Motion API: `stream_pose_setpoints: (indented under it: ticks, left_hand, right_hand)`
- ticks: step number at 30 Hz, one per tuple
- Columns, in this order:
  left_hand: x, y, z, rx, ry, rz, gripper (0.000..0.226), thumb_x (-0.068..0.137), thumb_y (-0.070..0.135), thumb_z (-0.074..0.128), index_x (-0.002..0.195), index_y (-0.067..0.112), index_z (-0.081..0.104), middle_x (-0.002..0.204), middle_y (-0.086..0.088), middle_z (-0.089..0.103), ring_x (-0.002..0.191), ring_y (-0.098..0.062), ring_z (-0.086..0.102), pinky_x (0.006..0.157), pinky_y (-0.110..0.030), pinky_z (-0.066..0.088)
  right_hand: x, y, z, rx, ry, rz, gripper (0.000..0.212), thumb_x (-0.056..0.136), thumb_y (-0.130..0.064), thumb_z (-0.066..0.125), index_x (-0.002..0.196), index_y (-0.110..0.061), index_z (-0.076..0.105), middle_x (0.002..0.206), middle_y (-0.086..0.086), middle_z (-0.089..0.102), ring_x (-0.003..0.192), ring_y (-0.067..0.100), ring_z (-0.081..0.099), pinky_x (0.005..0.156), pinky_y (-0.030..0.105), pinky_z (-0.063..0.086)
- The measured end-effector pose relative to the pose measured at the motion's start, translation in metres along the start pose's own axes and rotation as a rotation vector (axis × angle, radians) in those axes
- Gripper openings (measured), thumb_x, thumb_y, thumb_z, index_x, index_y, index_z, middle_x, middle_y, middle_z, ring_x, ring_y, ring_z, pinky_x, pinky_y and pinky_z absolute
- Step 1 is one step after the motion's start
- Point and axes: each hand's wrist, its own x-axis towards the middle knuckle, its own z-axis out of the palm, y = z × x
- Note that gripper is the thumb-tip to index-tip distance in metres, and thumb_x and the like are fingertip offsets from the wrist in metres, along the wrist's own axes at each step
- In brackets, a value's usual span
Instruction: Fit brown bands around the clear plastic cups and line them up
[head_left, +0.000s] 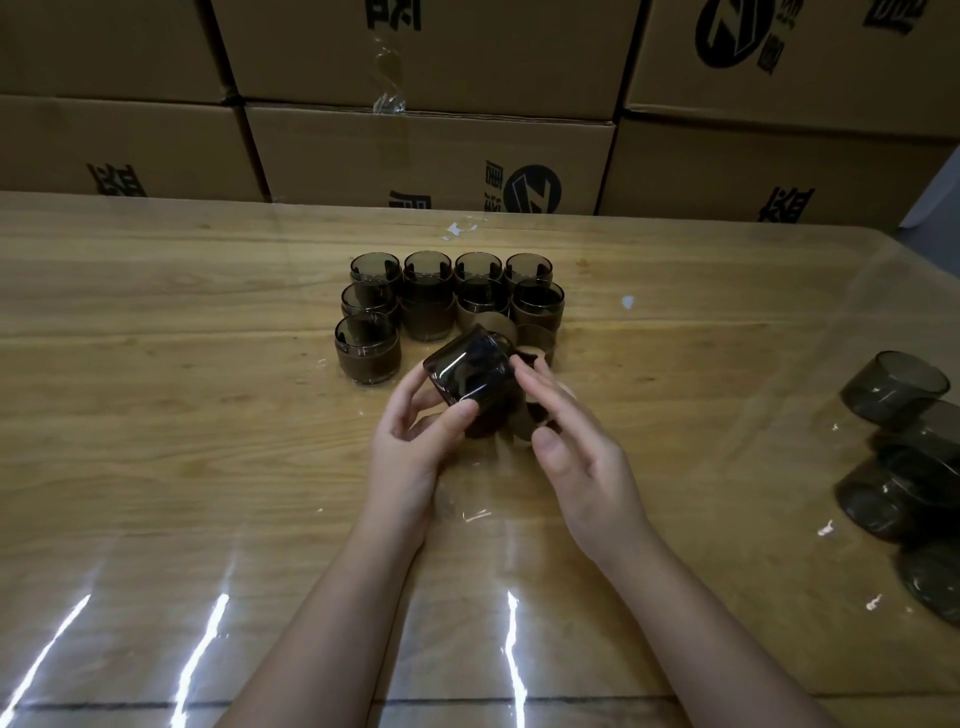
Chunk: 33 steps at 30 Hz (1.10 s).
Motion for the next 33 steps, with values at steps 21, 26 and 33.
stream_pose_setpoints:
  ticks: [21, 26, 33]
  left_hand:
    - [-0.004, 0.005, -0.001, -0.080, -0.194, -0.025, 0.060, 0.061, 0.029, 0.083, 0.118, 0.023, 0.065, 0.115, -0.004, 0.067, 0.100, -0.016, 0.064, 0.069, -0.021, 0.053]
    - [-0.001, 0.005, -0.001, -0.130, -0.105, -0.005, 0.070, 0.059, 0.029, 0.084, 0.124, 0.019, 0.060, 0.124, -0.009, 0.063, 0.105, -0.021, 0.061, 0.075, -0.026, 0.053]
    - [0.000, 0.001, -0.001, -0.023, -0.040, 0.047, 0.073, 0.060, 0.014, 0.080, 0.129, 0.023, 0.055, 0.108, 0.006, 0.067, 0.088, -0.009, 0.066, 0.067, -0.022, 0.053]
  right_hand:
    - [0.004, -0.004, -0.010, 0.018, 0.011, 0.055, 0.051, 0.091, -0.046, 0.042, 0.136, -0.024, 0.049, 0.145, -0.016, 0.047, 0.143, 0.000, 0.027, 0.115, 0.021, 0.023]
    - [0.002, -0.004, -0.005, 0.018, 0.012, 0.006, 0.047, 0.093, -0.041, 0.045, 0.134, -0.021, 0.053, 0.143, -0.012, 0.051, 0.143, 0.005, 0.030, 0.116, 0.025, 0.026]
    - [0.000, -0.009, -0.004, 0.034, 0.027, -0.049, 0.046, 0.093, -0.038, 0.045, 0.132, -0.016, 0.055, 0.141, -0.008, 0.053, 0.143, 0.009, 0.032, 0.114, 0.023, 0.027]
